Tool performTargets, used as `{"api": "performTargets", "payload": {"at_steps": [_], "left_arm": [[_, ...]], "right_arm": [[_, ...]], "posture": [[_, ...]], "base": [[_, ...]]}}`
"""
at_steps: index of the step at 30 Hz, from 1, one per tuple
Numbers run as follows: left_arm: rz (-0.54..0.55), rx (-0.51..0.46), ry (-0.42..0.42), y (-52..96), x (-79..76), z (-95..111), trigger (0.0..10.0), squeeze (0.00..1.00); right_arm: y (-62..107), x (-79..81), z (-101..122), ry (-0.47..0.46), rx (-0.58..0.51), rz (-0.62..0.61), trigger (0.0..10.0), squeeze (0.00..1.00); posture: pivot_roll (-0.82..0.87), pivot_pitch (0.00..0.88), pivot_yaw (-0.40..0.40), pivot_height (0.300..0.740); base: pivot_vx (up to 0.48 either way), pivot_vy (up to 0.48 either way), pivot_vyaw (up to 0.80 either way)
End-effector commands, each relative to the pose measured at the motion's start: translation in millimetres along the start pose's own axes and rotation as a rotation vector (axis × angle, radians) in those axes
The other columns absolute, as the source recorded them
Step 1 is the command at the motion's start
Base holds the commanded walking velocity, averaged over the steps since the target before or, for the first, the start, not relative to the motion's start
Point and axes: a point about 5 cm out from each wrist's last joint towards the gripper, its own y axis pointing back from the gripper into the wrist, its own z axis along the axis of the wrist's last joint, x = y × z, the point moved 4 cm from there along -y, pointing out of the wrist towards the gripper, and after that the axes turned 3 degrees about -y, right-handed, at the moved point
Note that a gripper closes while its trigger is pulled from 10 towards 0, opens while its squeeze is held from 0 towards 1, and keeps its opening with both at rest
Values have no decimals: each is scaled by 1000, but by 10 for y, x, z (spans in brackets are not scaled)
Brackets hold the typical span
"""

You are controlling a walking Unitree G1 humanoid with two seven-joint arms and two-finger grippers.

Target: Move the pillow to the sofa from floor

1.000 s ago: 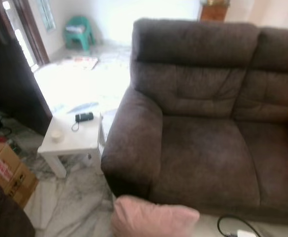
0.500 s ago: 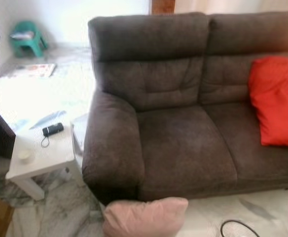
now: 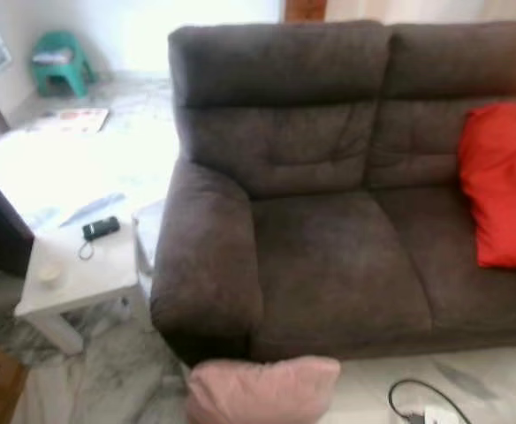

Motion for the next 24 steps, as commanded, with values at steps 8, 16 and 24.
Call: {"api": "performTargets", "payload": {"at_steps": [8,16,24], "left_arm": [[7,0,-8,11,17,-20,10000,0],[8,-19,-10,0,2,27,10000,0],[34,-104,-6,-31,23,231,10000,0]], "right_arm": [[-1,27,-1,9,3,8,10000,0],[-5,44,39,3,-15,11,10000,0],[-15,166,237,10,-90,60,10000,0]], "posture": [[53,21,2,740],[54,21,0,740],[52,23,0,740]], "base": [[0,0,-786],[0,0,-186],[0,0,0]]}}
